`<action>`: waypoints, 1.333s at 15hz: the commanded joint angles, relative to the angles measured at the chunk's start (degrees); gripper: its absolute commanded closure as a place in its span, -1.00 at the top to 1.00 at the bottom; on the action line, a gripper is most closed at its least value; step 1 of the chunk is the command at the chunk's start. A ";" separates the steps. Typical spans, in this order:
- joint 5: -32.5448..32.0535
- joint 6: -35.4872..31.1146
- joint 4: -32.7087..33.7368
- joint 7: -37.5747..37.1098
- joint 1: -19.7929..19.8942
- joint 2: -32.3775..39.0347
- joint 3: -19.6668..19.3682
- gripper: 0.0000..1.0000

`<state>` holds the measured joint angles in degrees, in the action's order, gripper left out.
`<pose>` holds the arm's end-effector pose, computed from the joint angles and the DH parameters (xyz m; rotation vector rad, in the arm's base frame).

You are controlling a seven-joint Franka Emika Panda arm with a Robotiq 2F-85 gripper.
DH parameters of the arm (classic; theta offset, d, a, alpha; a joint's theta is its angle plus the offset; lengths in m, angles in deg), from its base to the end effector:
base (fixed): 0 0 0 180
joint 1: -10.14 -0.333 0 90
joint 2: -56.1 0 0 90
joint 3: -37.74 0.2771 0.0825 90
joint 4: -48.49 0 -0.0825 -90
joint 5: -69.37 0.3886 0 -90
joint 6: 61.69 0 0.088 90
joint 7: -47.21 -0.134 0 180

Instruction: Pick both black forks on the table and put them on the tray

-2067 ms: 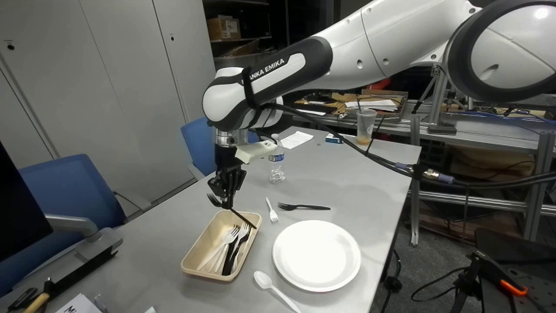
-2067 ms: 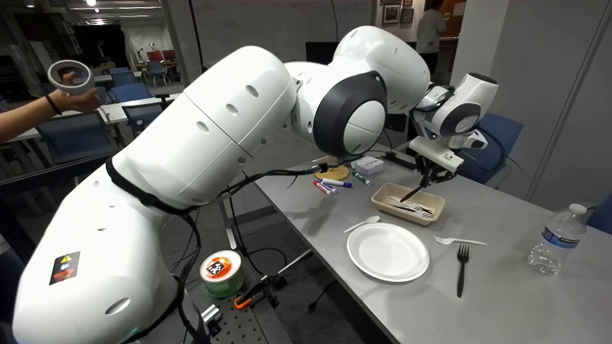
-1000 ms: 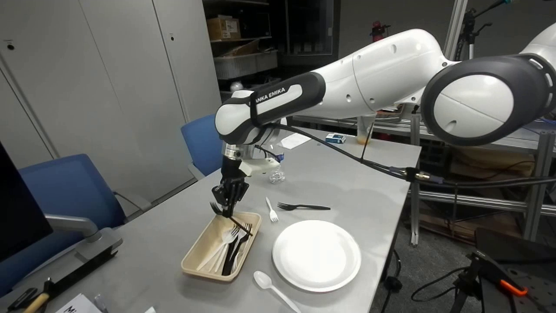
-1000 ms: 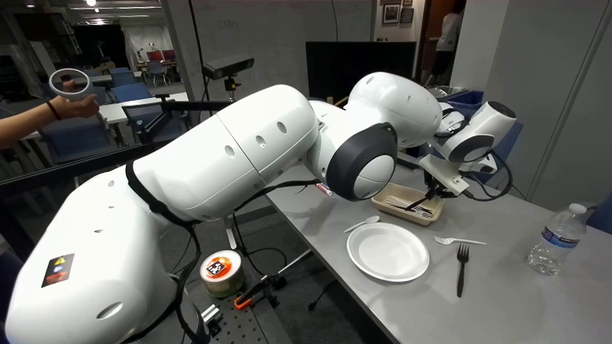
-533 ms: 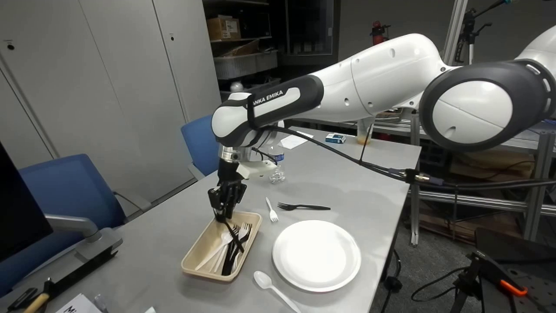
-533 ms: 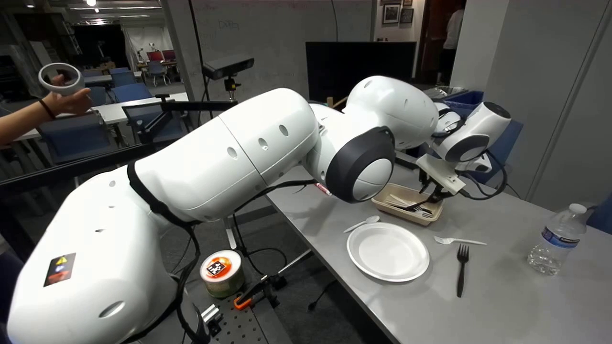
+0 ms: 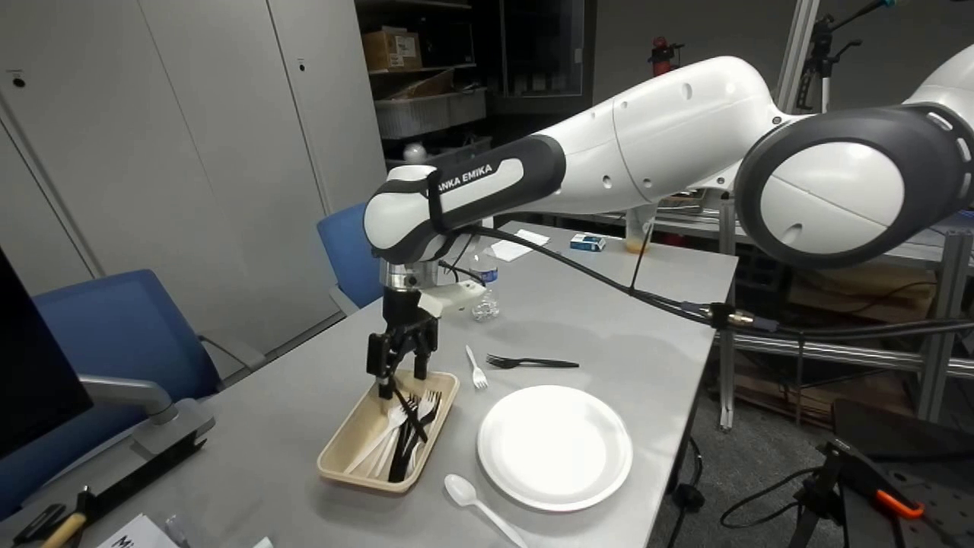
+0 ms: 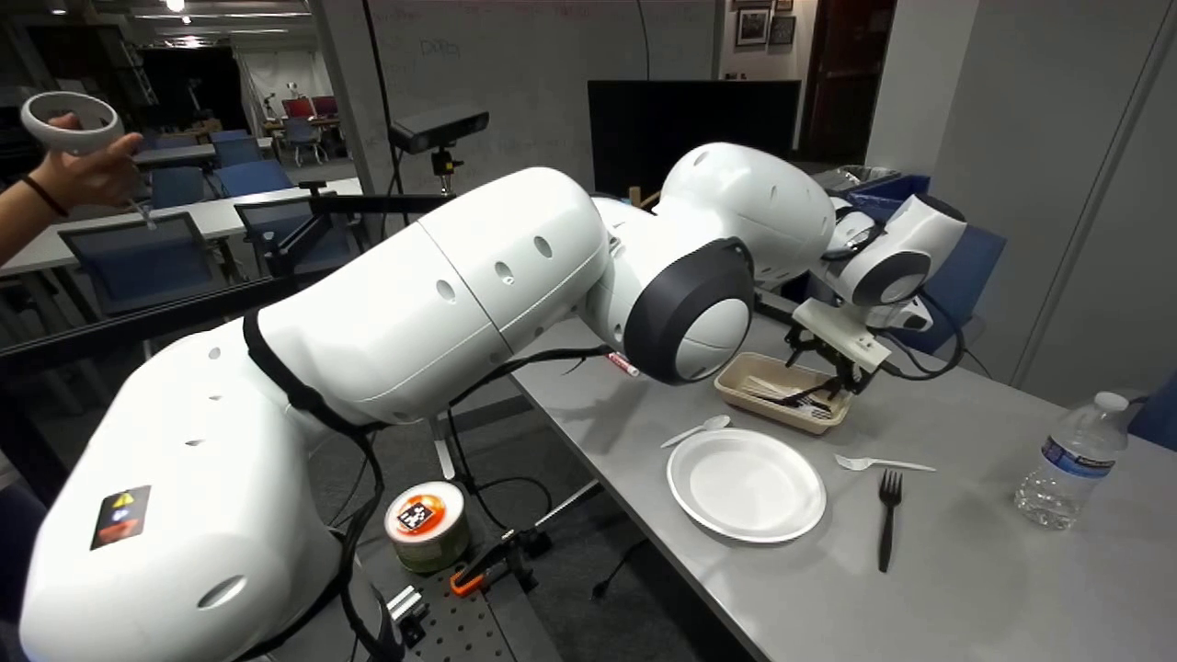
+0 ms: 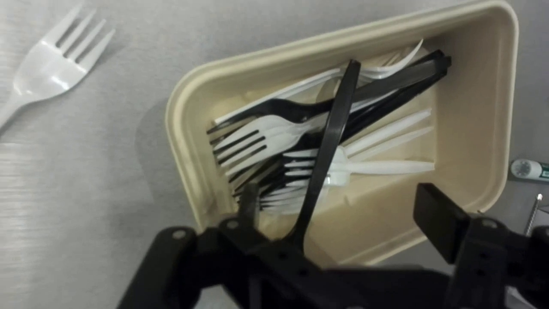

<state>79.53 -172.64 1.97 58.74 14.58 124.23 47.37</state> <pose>0.7568 0.0357 0.1432 -2.8115 -0.1726 0.0427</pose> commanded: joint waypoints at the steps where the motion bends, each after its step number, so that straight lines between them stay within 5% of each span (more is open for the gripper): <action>1: -3.29 7.18 0.00 -0.24 -1.22 -2.03 -1.59 1.00; 9: -10.78 15.81 -3.10 -0.81 -2.93 -7.52 -3.43 1.00; 20: -16.96 10.99 -21.64 0.25 -0.19 -20.34 -9.99 1.00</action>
<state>64.30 -158.67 -10.05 58.34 13.91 110.05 38.50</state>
